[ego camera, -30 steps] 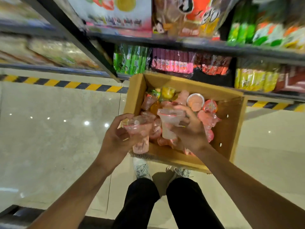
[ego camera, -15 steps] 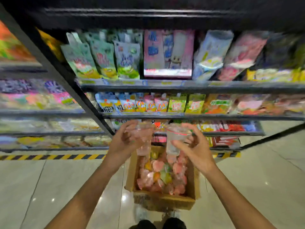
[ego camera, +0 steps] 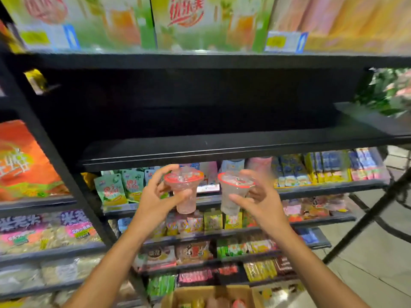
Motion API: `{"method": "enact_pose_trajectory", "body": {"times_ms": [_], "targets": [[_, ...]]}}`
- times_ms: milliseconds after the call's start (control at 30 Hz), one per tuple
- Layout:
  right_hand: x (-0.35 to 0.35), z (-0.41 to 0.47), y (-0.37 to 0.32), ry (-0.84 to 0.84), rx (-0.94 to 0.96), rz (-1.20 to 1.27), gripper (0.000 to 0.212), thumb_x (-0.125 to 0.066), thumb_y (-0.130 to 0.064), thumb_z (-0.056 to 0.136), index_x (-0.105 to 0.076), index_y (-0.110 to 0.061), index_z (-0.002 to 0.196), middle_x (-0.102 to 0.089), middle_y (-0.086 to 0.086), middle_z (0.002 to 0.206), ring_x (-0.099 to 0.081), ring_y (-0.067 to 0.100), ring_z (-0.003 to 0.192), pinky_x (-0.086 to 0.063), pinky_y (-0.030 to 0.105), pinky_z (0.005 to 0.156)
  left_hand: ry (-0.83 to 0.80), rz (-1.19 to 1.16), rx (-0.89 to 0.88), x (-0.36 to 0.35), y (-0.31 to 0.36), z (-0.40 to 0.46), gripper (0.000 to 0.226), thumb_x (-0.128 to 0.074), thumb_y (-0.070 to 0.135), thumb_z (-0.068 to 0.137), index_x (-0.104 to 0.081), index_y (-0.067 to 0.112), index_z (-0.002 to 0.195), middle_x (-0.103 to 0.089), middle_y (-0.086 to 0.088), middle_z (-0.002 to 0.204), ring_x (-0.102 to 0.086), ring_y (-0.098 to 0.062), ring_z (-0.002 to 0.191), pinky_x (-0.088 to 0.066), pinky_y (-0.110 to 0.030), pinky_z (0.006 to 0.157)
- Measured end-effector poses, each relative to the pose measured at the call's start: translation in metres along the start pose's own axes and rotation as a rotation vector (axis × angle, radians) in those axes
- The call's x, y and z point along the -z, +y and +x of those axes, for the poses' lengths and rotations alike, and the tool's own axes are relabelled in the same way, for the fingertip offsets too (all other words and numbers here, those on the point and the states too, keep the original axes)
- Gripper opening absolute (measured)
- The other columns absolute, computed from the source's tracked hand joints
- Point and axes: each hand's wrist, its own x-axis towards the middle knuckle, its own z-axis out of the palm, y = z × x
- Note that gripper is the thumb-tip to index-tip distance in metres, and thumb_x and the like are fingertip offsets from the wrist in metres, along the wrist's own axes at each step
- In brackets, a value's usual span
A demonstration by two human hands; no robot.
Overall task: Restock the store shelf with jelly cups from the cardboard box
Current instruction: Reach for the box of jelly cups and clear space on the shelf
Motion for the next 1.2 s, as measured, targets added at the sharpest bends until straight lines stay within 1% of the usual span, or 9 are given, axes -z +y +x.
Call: {"method": "enact_pose_trajectory", "body": {"times_ms": [133,233,400,533,633,767,933,1100,1200], "targets": [[0.034,0.039,-0.018,-0.002,0.081,0.0,0.057,-0.084,-0.001,0.077,-0.061,-0.017,0.126,-0.072,-0.016,0.112,-0.069,0.003,0.093,-0.051,0.015,0.076,0.027,0.019,-0.098,-0.029,0.028,0.027,0.063,-0.083,0.015,0.072,-0.059,0.024,0.13,-0.072,0.011,0.118,-0.068,-0.009,0.108,-0.055,-0.028,0.095],[0.062,0.07,-0.026,-0.015,0.141,0.009,0.058,-0.085,-0.003,0.075,-0.06,-0.019,0.125,-0.071,-0.021,0.113,-0.07,0.003,0.1,-0.051,0.013,0.078,0.039,0.024,-0.148,-0.059,0.046,0.053,0.063,-0.084,0.013,0.073,-0.059,0.024,0.129,-0.071,0.002,0.122,-0.069,-0.012,0.11,-0.055,-0.023,0.092],[0.114,0.129,-0.025,-0.073,0.187,0.013,0.06,-0.087,-0.007,0.075,-0.06,-0.025,0.126,-0.069,-0.009,0.123,-0.069,0.013,0.112,-0.057,0.03,0.088,0.079,0.049,-0.171,-0.112,0.064,0.096,0.064,-0.085,0.007,0.074,-0.057,0.023,0.13,-0.072,-0.003,0.12,-0.07,-0.014,0.109,-0.057,-0.026,0.089],[0.137,0.17,-0.021,-0.129,0.207,-0.021,0.062,-0.088,-0.004,0.074,-0.06,-0.024,0.125,-0.07,-0.008,0.121,-0.069,0.012,0.111,-0.056,0.024,0.085,0.113,0.097,-0.164,-0.135,0.063,0.132,0.066,-0.086,0.005,0.075,-0.055,0.022,0.131,-0.071,0.0,0.12,-0.069,-0.012,0.108,-0.056,-0.024,0.088],[0.14,0.194,-0.019,-0.147,0.219,-0.07,0.061,-0.087,-0.004,0.075,-0.059,-0.023,0.126,-0.068,-0.012,0.12,-0.068,0.007,0.111,-0.055,0.021,0.086,0.135,0.179,-0.179,-0.135,0.057,0.16,0.068,-0.089,0.013,0.073,-0.054,0.029,0.128,-0.067,0.004,0.124,-0.066,-0.012,0.112,-0.056,-0.029,0.092],[0.127,0.223,-0.013,-0.132,0.214,-0.098,0.061,-0.087,-0.004,0.076,-0.058,-0.019,0.128,-0.071,-0.007,0.115,-0.069,0.003,0.105,-0.055,0.017,0.085,0.133,0.243,-0.19,-0.125,0.044,0.196,0.069,-0.092,0.016,0.07,-0.055,0.03,0.127,-0.067,0.004,0.122,-0.066,-0.012,0.113,-0.055,-0.037,0.098],[0.107,0.254,0.003,-0.118,0.156,-0.139,0.065,-0.089,-0.004,0.072,-0.058,-0.02,0.128,-0.071,-0.002,0.113,-0.072,0.008,0.101,-0.056,0.019,0.085,0.114,0.305,-0.207,-0.121,0.031,0.229,0.069,-0.092,0.012,0.069,-0.055,0.028,0.125,-0.066,0.007,0.115,-0.066,-0.012,0.108,-0.055,-0.03,0.094],[0.108,0.267,0.015,-0.097,0.158,-0.192,0.065,-0.085,0.002,0.073,-0.057,-0.016,0.129,-0.07,0.003,0.115,-0.072,0.014,0.103,-0.055,0.018,0.084,0.07,0.309,-0.199,-0.122,0.013,0.246,0.069,-0.09,0.009,0.071,-0.054,0.028,0.126,-0.066,0.003,0.117,-0.067,-0.011,0.106,-0.055,-0.034,0.098],[0.111,0.269,0.02,-0.117,0.15,-0.231,0.064,-0.085,-0.004,0.077,-0.055,-0.019,0.131,-0.067,0.001,0.12,-0.068,0.016,0.111,-0.054,0.016,0.088,0.034,0.349,-0.211,-0.121,0.007,0.248,0.071,-0.088,0.012,0.074,-0.05,0.031,0.131,-0.063,0.002,0.122,-0.065,-0.011,0.11,-0.054,-0.036,0.1]]}}
